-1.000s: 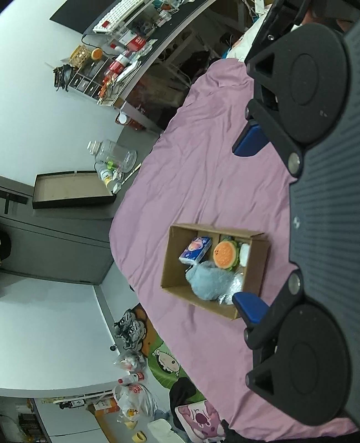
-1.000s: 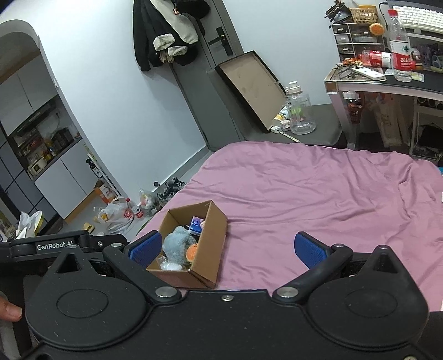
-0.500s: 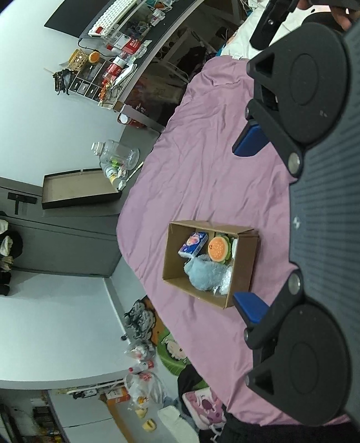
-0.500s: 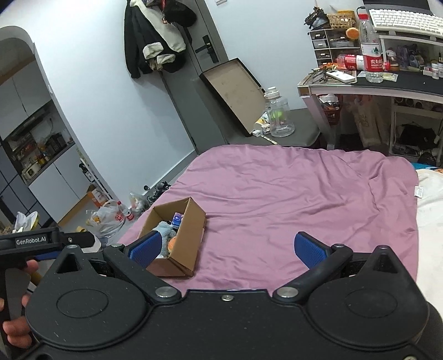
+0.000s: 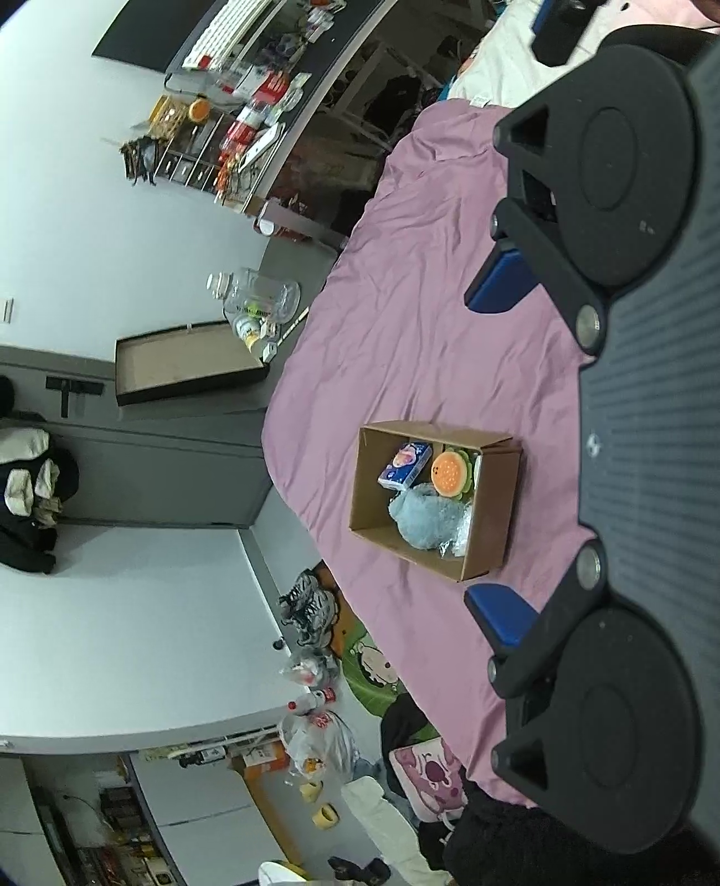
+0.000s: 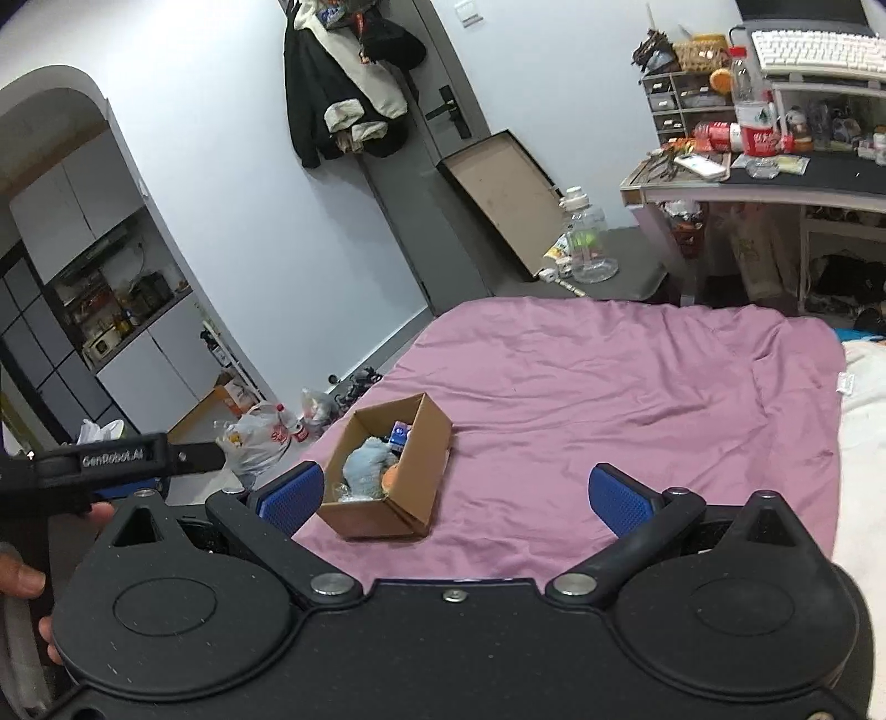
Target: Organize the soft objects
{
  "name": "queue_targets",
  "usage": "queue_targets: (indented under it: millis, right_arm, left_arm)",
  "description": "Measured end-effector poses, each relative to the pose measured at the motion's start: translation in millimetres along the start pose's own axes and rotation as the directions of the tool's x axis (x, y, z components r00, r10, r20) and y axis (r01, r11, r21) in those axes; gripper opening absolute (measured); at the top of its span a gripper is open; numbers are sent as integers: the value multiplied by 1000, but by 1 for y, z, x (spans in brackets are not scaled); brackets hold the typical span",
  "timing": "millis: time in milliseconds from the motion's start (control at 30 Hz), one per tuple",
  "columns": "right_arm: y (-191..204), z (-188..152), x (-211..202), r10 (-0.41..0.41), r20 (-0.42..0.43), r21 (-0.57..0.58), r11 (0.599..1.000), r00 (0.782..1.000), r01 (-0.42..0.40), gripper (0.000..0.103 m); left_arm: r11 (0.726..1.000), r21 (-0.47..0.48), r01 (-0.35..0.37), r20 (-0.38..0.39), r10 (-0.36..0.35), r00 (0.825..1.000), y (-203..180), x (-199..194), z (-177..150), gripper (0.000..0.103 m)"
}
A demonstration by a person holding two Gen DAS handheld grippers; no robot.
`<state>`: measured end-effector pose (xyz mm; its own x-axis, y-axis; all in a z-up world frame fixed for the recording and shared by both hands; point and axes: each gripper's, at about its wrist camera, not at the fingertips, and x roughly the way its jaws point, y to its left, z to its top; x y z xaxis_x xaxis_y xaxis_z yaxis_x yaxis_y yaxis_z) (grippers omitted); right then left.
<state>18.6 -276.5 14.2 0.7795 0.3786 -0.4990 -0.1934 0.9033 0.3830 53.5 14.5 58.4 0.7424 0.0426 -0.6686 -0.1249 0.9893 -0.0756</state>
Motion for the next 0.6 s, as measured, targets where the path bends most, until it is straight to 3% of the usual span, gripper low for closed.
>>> queue_targets:
  millis: [367, 600]
  right_arm:
    - [11, 11, -36, -56, 62, -56, 997, 996, 60, 103]
    - [18, 10, -37, -72, 64, -76, 994, 995, 77, 103]
  left_arm:
    - [1000, 11, 17, 37, -17, 999, 3, -25, -12, 103]
    - [1000, 12, 24, 54, -24, 998, 8, -34, -14, 103]
